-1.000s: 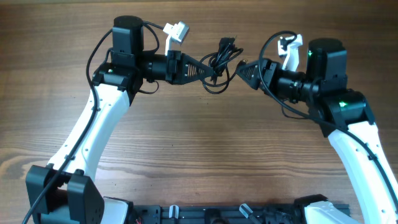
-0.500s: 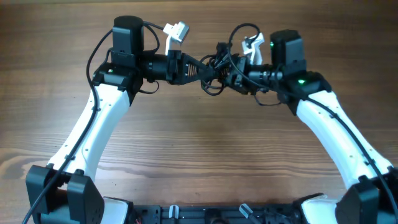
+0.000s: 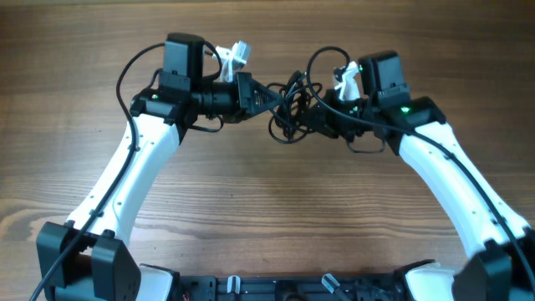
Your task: Untangle cables
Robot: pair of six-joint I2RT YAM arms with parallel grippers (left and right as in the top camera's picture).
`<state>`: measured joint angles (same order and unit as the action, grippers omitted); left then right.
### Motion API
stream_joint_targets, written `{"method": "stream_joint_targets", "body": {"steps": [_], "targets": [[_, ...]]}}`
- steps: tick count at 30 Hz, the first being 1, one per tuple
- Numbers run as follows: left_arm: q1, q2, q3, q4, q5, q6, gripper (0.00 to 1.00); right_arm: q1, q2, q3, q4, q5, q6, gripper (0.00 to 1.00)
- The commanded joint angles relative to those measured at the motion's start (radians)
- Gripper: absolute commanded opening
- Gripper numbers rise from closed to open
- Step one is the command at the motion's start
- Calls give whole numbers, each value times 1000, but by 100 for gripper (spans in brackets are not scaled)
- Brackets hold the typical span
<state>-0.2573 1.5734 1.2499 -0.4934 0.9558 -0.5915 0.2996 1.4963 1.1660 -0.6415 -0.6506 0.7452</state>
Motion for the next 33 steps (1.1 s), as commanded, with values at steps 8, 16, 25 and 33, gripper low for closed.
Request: {"method": "stream_joint_targets", "body": {"steps": [8,16,25,33], "targets": [[30,-3,7,-203,-304,286,100,13,-145,10,-182,172,-227,5],[39,-3,7,-241,-97,568,100,81,-145,10,-292,303,-501,4],[13,2,7,-108,219,607,100,81,-145,10,-269,221,-563,4],[-97,74,7,-109,-68,523,84,81,-145,10,-214,102,-562,4]]}}
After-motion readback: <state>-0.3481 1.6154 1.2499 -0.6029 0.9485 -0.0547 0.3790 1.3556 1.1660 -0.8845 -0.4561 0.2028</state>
